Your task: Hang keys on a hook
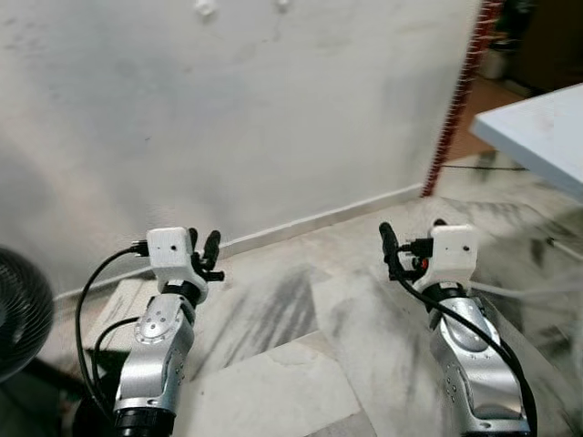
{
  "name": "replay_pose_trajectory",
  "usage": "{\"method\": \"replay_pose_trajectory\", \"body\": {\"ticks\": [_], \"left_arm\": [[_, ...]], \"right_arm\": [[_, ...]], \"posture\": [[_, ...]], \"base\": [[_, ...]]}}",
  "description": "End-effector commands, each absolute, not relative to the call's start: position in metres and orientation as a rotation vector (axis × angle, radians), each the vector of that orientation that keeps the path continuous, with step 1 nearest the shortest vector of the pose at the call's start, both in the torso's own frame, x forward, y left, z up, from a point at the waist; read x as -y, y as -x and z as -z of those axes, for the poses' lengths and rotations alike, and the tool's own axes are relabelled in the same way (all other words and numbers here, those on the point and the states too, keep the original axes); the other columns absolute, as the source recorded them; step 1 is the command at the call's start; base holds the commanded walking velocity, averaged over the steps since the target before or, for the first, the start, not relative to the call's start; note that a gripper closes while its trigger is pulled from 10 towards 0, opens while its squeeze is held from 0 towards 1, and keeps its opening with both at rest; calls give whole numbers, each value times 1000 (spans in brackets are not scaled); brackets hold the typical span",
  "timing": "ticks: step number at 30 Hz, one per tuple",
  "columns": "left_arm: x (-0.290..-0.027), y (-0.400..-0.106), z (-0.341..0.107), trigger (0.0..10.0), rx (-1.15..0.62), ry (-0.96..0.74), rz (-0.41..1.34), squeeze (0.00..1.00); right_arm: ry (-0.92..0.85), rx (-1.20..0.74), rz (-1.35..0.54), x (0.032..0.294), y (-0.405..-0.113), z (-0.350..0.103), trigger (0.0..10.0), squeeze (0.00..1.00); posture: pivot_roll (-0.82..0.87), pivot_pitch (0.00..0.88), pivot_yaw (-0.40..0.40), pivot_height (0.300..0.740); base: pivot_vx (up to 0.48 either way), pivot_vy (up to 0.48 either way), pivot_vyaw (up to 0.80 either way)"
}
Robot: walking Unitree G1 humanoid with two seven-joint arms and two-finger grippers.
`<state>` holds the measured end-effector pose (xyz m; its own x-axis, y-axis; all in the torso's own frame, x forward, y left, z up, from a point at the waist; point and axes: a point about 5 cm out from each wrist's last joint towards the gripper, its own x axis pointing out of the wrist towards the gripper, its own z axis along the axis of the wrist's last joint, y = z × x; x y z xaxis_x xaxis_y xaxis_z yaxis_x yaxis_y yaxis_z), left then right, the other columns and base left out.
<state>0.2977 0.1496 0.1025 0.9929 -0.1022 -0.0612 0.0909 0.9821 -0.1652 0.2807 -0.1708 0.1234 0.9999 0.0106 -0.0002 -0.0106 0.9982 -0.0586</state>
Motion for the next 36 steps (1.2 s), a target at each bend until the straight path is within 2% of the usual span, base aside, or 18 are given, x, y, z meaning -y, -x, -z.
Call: {"method": "replay_pose_trajectory", "body": {"ticks": [1,10,20,26,30,36], "left_arm": [[-156,-297,-102,10000,-75,156,76,0],[-155,-296,-102,10000,-81,174,69,0],[-158,-288,-99,10000,-73,196,10,0],[-153,-282,-95,10000,-90,205,18,0],[-147,-284,-95,10000,-107,214,90,0],[-146,-292,-96,10000,-110,207,94,0]], "right_arm": [[50,-4,-23,166,-280,-124,10000,0],[58,-2,-39,164,-280,-125,10000,0],[75,-19,-104,159,-283,-126,10000,0],[77,-9,-113,158,-289,-130,10000,0],[67,1,-101,156,-287,-132,10000,0],[63,0,-81,158,-283,-132,10000,0]], "posture": [[-123,101,108,740],[-120,106,100,740],[-108,109,28,740],[-106,109,28,740],[-114,110,48,740],[-131,107,70,740]], "base": [[0,0,-788],[0,0,-796],[0,0,-800],[0,0,-800],[0,0,-789],[0,0,-781]]}}
